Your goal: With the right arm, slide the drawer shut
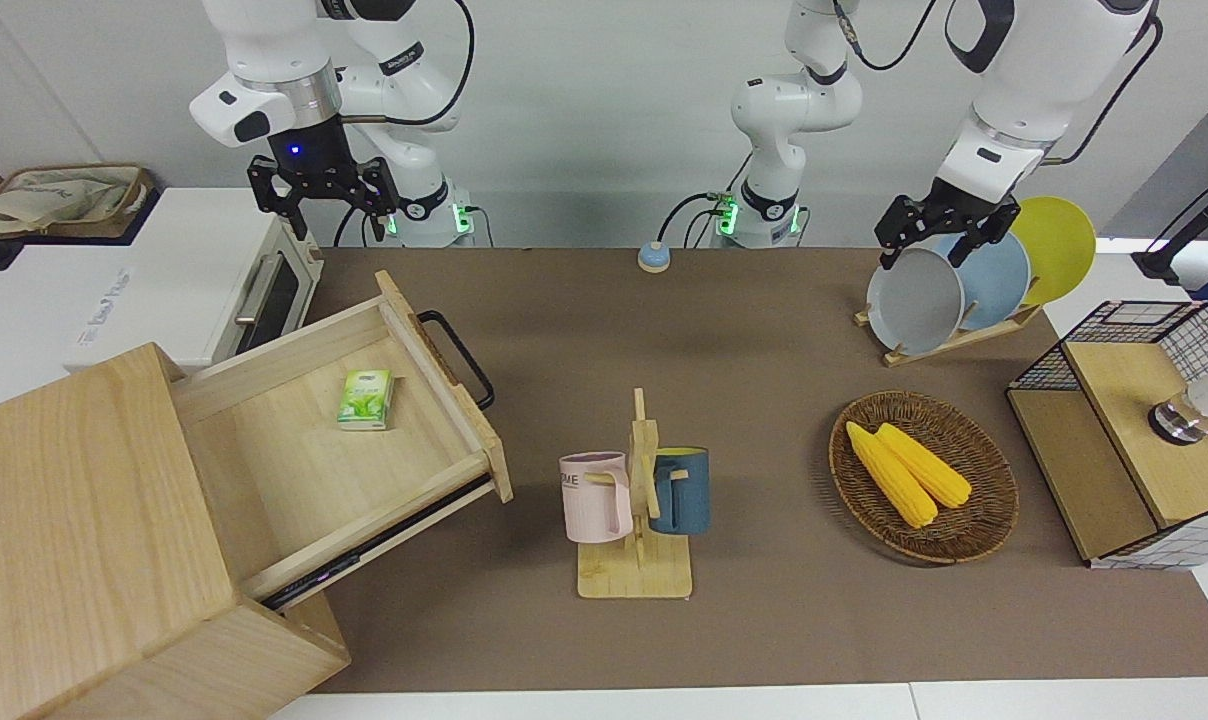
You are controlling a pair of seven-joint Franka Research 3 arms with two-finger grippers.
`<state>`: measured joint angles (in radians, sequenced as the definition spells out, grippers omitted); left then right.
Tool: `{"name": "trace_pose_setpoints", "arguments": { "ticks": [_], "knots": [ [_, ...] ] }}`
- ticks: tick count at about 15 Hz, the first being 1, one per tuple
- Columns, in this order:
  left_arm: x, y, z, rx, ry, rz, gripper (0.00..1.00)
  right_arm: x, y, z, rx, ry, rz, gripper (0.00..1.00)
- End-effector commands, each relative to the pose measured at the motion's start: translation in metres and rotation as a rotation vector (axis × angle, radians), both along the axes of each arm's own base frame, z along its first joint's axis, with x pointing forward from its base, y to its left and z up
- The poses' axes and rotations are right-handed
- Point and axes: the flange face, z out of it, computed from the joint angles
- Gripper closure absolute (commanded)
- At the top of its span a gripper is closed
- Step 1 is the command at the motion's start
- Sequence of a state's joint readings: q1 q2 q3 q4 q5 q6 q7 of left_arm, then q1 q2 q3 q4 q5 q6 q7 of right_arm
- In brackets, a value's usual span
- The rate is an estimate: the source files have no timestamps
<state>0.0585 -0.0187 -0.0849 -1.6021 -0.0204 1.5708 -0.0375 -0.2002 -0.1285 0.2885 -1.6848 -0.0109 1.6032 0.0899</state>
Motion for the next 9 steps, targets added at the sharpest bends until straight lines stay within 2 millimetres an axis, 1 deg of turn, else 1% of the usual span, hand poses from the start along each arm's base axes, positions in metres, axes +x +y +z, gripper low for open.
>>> {"name": "trace_pose_setpoints", "arguments": {
  "ticks": [1,2,3,4,5,7,8,9],
  "knots": [
    [-0.0026,-0.0002,0.0039,0.013,-0.004,-0.008,0.00,-0.0036,0.0025,0.0050,0.011,0.014,0.001,0.019],
    [-0.0026,-0.0010,0.0039,0.013,-0.004,-0.011,0.00,-0.0039,0.0025,0.0047,0.010,0.017,-0.001,0.046],
    [-0.0032,-0.0002,0.0046,0.013,-0.004,-0.010,0.00,-0.0048,0.0025,0.0040,0.012,0.024,-0.014,0.208],
    [-0.0031,-0.0002,0.0047,0.013,-0.005,-0.008,0.00,-0.0059,0.0024,0.0037,0.011,0.033,-0.026,0.344],
    [-0.0031,-0.0002,0.0047,0.013,-0.005,-0.010,0.00,-0.0060,0.0025,0.0057,0.012,0.030,-0.035,0.466],
    [-0.0031,-0.0002,0.0047,0.013,-0.005,-0.010,0.00,-0.0069,0.0057,0.0051,0.026,0.037,-0.042,0.661],
    [-0.0030,0.0006,0.0047,0.013,-0.005,-0.008,0.00,-0.0075,0.0077,0.0053,0.042,0.042,-0.050,0.803],
    [-0.0030,0.0006,0.0047,0.013,-0.005,-0.008,0.00,-0.0077,0.0078,0.0052,0.044,0.043,-0.062,0.918]
  ]
}}
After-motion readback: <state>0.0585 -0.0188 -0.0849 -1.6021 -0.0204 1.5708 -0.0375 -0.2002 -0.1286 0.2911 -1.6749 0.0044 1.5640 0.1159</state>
